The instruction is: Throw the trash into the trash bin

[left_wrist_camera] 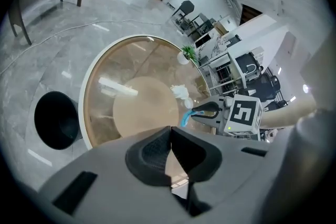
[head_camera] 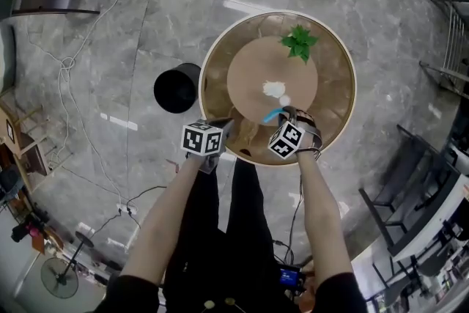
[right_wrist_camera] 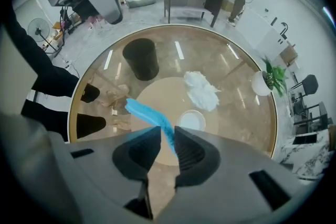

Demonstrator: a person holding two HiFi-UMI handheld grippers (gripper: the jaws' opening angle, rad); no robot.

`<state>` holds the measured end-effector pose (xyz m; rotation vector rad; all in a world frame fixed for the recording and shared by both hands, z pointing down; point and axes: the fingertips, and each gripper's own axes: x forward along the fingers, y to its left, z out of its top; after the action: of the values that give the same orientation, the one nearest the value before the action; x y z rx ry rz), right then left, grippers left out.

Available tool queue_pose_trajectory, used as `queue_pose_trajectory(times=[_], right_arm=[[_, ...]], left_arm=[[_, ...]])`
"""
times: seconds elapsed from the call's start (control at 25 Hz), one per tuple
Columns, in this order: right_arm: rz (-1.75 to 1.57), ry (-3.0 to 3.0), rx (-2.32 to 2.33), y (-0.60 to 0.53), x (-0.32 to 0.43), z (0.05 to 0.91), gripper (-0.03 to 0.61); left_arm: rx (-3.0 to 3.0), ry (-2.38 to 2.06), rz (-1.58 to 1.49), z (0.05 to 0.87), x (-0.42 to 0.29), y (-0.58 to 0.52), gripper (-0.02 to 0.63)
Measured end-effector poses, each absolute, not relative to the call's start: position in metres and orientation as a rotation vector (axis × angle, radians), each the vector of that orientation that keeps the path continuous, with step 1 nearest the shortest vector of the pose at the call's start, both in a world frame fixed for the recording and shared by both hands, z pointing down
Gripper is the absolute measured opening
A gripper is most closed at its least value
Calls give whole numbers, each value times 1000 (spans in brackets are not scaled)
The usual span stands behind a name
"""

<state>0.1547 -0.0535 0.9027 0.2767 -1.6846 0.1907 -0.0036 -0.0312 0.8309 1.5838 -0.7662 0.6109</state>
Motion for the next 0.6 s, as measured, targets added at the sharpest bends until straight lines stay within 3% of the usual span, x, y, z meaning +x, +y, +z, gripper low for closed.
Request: queue_pose_trajectory(times=[0.08,0.6], right_arm=[[187,-1655,277,-51,156,909,37],[163,-1686,274,-41,98,875,25]], left_arm=[[1582,-750,623,833,-4,-27,3],[1484,-804,580,829,-59,18,2]])
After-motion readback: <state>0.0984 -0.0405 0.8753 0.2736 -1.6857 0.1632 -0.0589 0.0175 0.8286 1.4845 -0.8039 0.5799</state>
